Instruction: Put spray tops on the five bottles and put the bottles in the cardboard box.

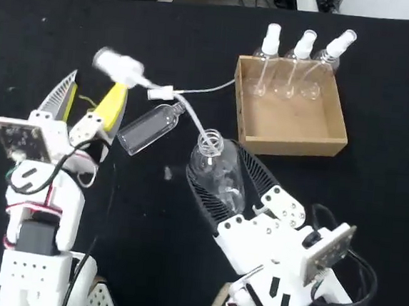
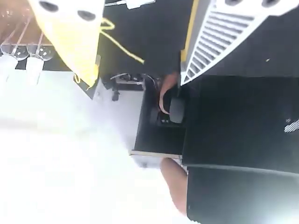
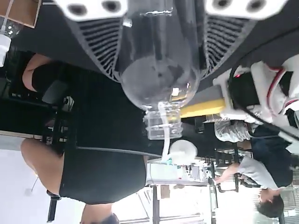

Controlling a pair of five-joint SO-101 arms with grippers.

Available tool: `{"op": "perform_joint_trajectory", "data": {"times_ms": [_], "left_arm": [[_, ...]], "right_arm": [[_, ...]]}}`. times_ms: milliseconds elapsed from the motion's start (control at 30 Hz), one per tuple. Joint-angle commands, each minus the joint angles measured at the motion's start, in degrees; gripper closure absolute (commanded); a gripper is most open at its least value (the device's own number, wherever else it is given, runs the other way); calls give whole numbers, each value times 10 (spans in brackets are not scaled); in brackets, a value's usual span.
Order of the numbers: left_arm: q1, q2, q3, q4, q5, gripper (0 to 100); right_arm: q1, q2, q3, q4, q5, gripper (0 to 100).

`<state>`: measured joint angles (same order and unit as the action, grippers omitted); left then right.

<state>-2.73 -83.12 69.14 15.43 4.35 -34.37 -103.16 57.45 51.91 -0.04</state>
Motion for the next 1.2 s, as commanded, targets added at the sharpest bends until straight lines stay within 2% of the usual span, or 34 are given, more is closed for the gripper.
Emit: {"op": "perform_joint_trajectory", "data": {"times_ms": [0,133,400,567,767,967,1167], "left_arm": [[27,11,-63,-12,-5,730],[51,-9,-80,-4,-7,730],[50,-18,-131,-3,-10,730],[55,-18,-156,-5,-71,730],[55,-16,-187,-3,-80,730],[62,67,-241,4,-84,730],[116,156,-400,157,-85,730]], "right_arm": [[-11,-63,1,-16,4,987],[-11,-65,11,-17,4,987],[-11,-67,13,-17,4,987],[-11,-67,13,-16,4,987],[-11,-67,13,-16,4,987],[-10,-67,13,-16,4,987],[-9,-67,14,-16,4,987]]}}
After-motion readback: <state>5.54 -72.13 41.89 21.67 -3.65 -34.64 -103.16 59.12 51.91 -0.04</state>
